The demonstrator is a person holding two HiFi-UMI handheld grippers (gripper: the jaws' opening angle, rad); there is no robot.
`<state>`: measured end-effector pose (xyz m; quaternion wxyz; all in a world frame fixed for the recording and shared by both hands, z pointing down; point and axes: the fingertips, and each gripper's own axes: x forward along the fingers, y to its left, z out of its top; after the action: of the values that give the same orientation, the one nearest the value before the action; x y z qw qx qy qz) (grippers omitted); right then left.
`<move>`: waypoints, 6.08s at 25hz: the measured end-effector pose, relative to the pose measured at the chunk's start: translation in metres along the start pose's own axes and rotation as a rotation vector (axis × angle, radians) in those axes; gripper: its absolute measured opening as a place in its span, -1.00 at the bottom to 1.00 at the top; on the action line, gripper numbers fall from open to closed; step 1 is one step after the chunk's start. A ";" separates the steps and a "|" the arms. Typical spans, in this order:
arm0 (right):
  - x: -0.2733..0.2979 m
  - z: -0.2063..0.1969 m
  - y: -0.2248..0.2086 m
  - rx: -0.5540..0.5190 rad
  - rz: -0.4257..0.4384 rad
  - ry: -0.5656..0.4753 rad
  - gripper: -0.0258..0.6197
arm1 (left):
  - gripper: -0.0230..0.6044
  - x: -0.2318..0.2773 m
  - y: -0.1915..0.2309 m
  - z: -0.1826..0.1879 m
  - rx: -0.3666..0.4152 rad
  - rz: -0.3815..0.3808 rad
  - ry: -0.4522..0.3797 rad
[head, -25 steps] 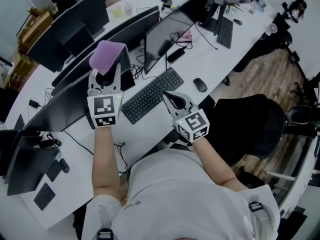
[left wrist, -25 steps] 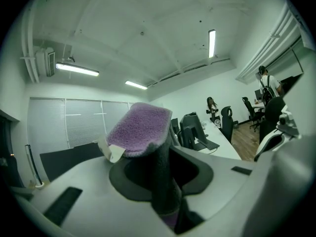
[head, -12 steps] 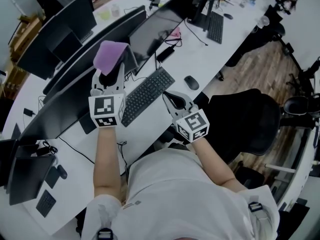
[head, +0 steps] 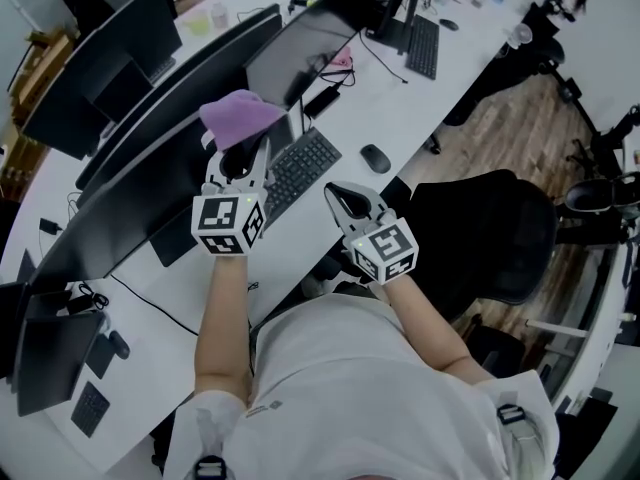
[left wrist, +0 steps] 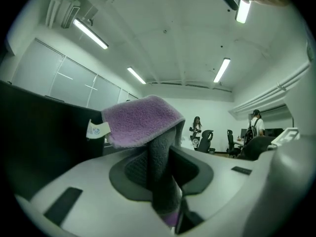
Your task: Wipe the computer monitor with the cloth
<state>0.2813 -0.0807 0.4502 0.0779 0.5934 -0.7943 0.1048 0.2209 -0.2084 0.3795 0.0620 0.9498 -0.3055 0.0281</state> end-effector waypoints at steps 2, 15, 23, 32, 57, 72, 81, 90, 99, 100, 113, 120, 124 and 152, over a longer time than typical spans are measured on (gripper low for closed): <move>-0.002 -0.002 0.000 -0.003 -0.002 0.006 -0.89 | -0.62 0.002 -0.003 -0.007 -0.003 -0.007 0.010; -0.015 -0.016 -0.006 -0.010 -0.020 0.048 -0.89 | -0.62 0.007 0.017 -0.018 -0.248 0.013 -0.065; -0.015 -0.023 -0.003 -0.021 -0.017 0.075 -0.89 | -0.62 0.001 0.052 -0.028 -0.381 0.074 -0.105; -0.012 -0.038 0.000 -0.016 -0.017 0.119 -0.89 | -0.63 -0.001 0.071 -0.064 -0.472 0.097 -0.074; -0.032 -0.087 0.006 0.020 -0.067 0.247 -0.89 | -0.64 0.011 0.089 -0.207 -0.655 0.136 0.144; -0.032 -0.101 0.004 0.033 -0.087 0.284 -0.89 | -0.65 0.012 0.094 -0.281 -0.736 0.147 0.337; -0.028 -0.102 0.001 0.043 -0.085 0.287 -0.89 | -0.66 -0.001 0.096 -0.311 -0.769 0.184 0.435; -0.026 -0.102 0.007 0.038 -0.075 0.289 -0.89 | -0.67 -0.015 0.108 -0.314 -0.774 0.238 0.421; -0.025 -0.099 0.023 0.028 -0.056 0.281 -0.89 | -0.68 -0.041 0.121 -0.311 -0.750 0.280 0.408; -0.025 -0.099 0.026 0.026 -0.053 0.280 -0.89 | -0.68 -0.044 0.122 -0.310 -0.747 0.283 0.405; -0.021 -0.097 0.065 -0.006 -0.009 0.274 -0.89 | -0.68 -0.099 0.149 -0.303 -0.728 0.360 0.356; -0.007 -0.092 0.096 -0.030 0.045 0.277 -0.89 | -0.68 -0.137 0.171 -0.297 -0.754 0.404 0.314; 0.003 -0.090 0.117 -0.043 0.081 0.276 -0.89 | -0.68 -0.161 0.186 -0.295 -0.765 0.434 0.295; 0.064 -0.074 0.251 -0.111 0.288 0.290 -0.89 | -0.68 -0.327 0.281 -0.289 -0.836 0.648 0.183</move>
<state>0.0223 -0.0525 0.5192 0.2080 0.4473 -0.8559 0.1552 -0.2129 -0.2068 0.6646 0.4496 0.6948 -0.5613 0.0046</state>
